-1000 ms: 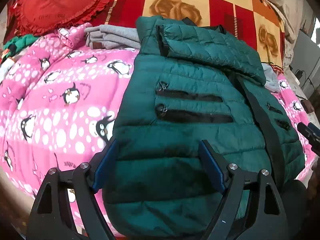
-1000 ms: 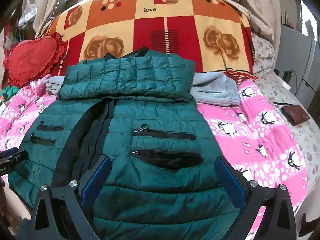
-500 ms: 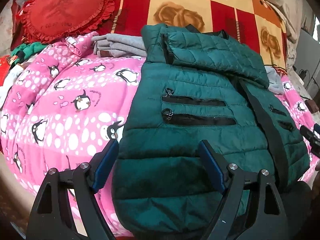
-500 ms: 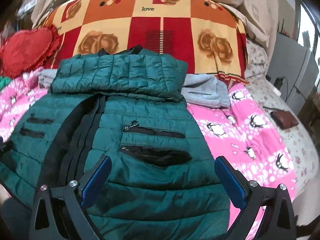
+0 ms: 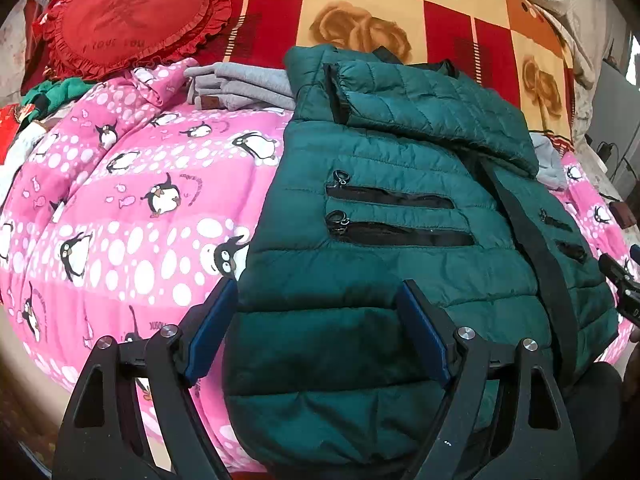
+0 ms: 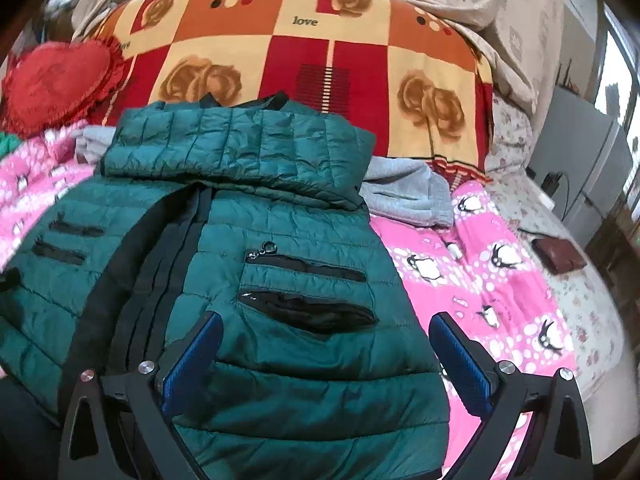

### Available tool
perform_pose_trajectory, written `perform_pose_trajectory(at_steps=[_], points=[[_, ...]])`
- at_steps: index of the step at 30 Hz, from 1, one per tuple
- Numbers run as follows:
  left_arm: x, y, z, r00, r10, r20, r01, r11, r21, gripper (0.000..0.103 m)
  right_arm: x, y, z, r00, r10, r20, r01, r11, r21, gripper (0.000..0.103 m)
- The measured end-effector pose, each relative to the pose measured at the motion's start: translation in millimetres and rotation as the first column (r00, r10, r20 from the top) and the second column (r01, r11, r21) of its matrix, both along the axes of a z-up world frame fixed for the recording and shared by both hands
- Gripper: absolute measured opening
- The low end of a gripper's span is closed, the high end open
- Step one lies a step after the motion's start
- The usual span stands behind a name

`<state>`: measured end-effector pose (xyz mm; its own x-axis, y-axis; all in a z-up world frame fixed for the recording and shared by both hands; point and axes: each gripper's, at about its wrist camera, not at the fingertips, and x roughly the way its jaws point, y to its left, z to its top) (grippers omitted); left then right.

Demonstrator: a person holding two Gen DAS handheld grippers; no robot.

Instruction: Fold large clothes

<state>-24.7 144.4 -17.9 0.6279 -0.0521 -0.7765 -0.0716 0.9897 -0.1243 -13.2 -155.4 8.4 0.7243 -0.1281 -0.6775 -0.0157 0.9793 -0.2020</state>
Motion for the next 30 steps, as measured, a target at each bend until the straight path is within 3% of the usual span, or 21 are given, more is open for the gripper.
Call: perform_pose_trajectory(at_steps=[3, 4, 7, 11, 15, 17, 19, 22, 26, 30], points=[[-0.5, 8.9, 3.6, 1.0, -0.012, 0.006, 0.013, 1.0, -0.026, 0.082, -6.4, -33.7, 22.3, 0.999, 0.018, 0.043, -0.028, 0.97, 0.243, 0.102], [0.3, 15.8, 5.5, 1.0, -0.019, 0.014, 0.02, 0.999, -0.046, 0.082, -10.2, -45.2, 28.3, 0.996, 0.024, 0.087, -0.047, 0.958, 0.282, 0.102], [4.4, 38.0, 5.5, 0.999, -0.039, 0.03, 0.042, 0.993, -0.11, 0.082, -12.5, -67.4, 25.3, 0.993, 0.045, 0.11, -0.067, 0.976, 0.209, 0.102], [13.5, 58.4, -10.2, 0.998, -0.056, 0.007, 0.056, 0.981, -0.187, 0.082, -0.6, -105.6, -16.8, 0.998, 0.059, -0.002, -0.058, 0.975, 0.214, 0.102], [16.5, 54.2, -27.8, 0.995, -0.094, -0.018, 0.087, 0.965, -0.246, 0.082, 6.3, -141.2, -56.2, 0.995, 0.016, -0.094, 0.015, 0.947, 0.322, 0.102], [14.2, 46.8, -31.2, 0.991, -0.132, -0.022, 0.121, 0.957, -0.264, 0.082, 3.4, -151.6, -71.7, 0.994, 0.027, -0.108, 0.021, 0.908, 0.419, 0.102], [12.6, 39.6, -33.8, 0.986, -0.165, -0.021, 0.153, 0.95, -0.274, 0.082, -1.4, -157.7, -80.4, 0.996, 0.029, -0.083, 0.015, 0.877, 0.48, 0.102], [11.1, 29.2, -35.0, 0.976, -0.217, -0.02, 0.201, 0.933, -0.298, 0.093, -9.9, -155.3, -80.9, 0.997, 0.07, -0.032, -0.043, 0.858, 0.511, 0.102], [6.6, 27.2, -37.3, 0.97, -0.244, 0.001, 0.232, 0.923, -0.306, 0.097, -18.5, -155.8, -83.5, 0.981, 0.188, 0.041, -0.174, 0.775, 0.607, 0.103], [-0.8, 32.6, -41.3, 0.974, -0.223, 0.044, 0.225, 0.916, -0.332, 0.098, -26.2, -154.4, -91.9, 0.974, 0.215, 0.072, -0.215, 0.769, 0.602, 0.103]])
